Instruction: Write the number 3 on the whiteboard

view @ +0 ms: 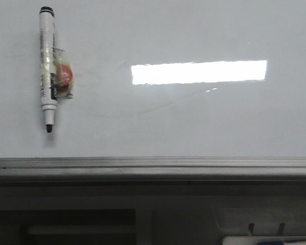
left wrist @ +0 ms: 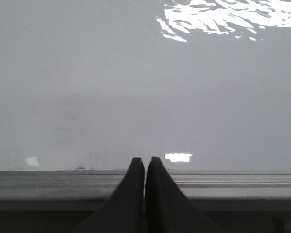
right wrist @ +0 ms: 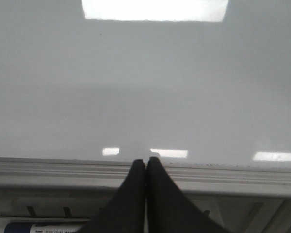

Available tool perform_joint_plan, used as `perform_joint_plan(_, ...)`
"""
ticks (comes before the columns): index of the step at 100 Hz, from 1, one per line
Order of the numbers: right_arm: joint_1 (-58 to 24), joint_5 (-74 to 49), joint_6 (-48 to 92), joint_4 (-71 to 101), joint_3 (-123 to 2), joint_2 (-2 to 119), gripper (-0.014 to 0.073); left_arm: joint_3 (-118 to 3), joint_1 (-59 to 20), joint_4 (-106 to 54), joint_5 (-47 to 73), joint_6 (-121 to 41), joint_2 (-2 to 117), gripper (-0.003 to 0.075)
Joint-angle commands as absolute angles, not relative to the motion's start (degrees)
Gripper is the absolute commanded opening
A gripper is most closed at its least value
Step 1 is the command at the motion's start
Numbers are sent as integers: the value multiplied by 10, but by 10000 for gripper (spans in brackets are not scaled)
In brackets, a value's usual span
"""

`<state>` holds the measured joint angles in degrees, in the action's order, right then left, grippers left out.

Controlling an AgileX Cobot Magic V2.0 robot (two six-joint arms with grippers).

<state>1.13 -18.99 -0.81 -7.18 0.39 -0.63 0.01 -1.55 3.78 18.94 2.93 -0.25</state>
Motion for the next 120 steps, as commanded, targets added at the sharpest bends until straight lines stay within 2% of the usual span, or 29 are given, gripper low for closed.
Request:
perform_joint_plan(1, 16, -187, -7, -78, 22, -14, -43, 6, -14, 34, 147, 36, -17, -21)
perform_joint_plan(70, 16, -183, -7, -78, 22, -14, -43, 6, -14, 28, 144, 36, -17, -21)
perform_joint_plan(105, 16, -52, -7, -78, 22, -14, -43, 6, -14, 26, 58, 36, -17, -21)
perform_joint_plan(120, 16, -36, -7, -78, 22, -14, -43, 6, -14, 25, 46, 36, -17, -21)
